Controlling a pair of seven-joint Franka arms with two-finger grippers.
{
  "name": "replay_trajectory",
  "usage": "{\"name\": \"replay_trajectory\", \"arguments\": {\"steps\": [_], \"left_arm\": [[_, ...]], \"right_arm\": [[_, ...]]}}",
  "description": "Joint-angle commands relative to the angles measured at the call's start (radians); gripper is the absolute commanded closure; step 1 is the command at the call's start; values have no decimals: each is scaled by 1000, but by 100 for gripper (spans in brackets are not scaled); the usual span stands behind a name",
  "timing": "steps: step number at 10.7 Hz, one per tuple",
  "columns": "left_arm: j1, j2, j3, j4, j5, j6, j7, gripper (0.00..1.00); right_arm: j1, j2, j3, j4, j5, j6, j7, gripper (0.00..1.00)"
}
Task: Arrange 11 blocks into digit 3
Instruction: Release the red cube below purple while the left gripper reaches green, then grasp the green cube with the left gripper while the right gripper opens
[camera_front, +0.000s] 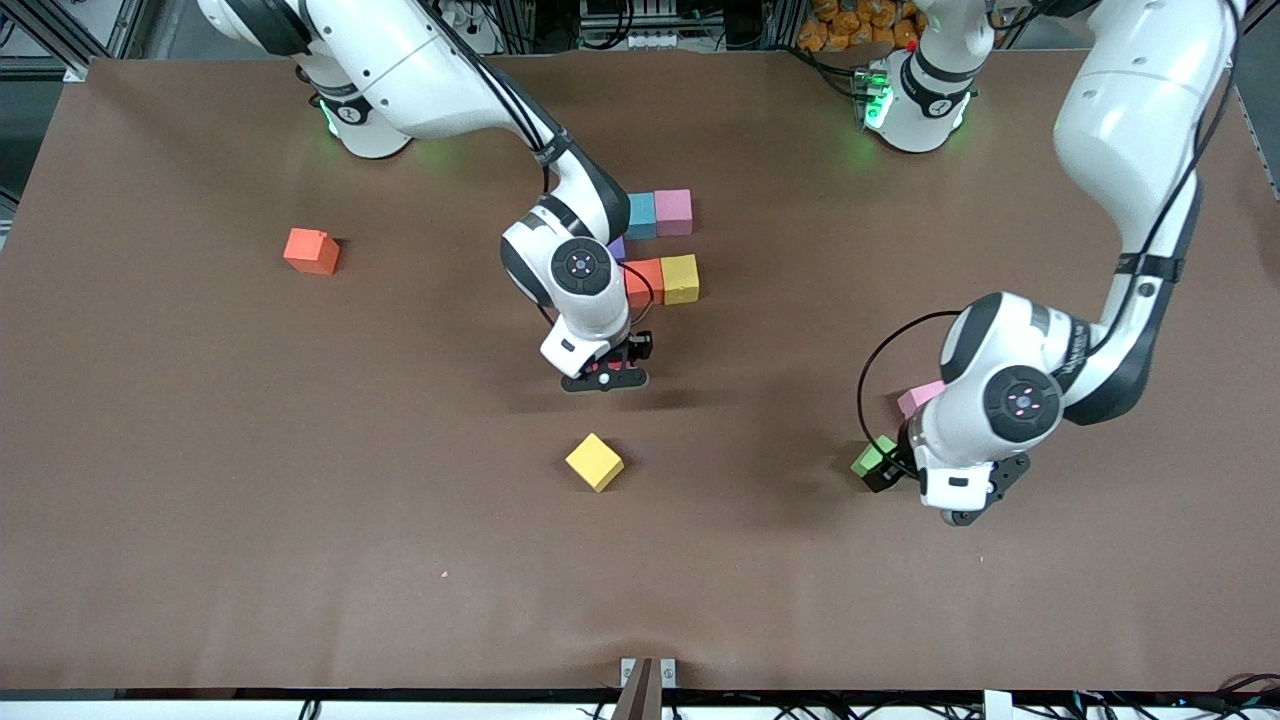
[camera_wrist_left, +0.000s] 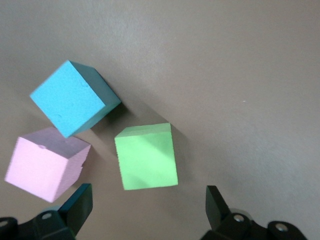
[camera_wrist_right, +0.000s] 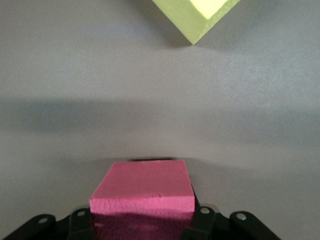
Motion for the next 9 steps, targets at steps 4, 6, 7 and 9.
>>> {"name": "replay_trajectory", "arguments": {"steps": [4, 6, 7, 9], "left_arm": [[-26, 44, 41, 29, 28, 28, -80, 0], [-25, 57, 42, 28, 28, 51, -83, 0], [-25, 64, 42, 26, 29, 63, -83, 0], [-25, 74, 49, 25, 29, 68, -83, 0]], "right_arm": [[-8, 13, 20, 12, 11, -24, 45, 75], [-11, 14, 20, 12, 9, -19, 45, 75], [-13, 20, 20, 11, 5, -16, 46, 75], [-14, 22, 20, 0, 0, -8, 62, 75]]}}
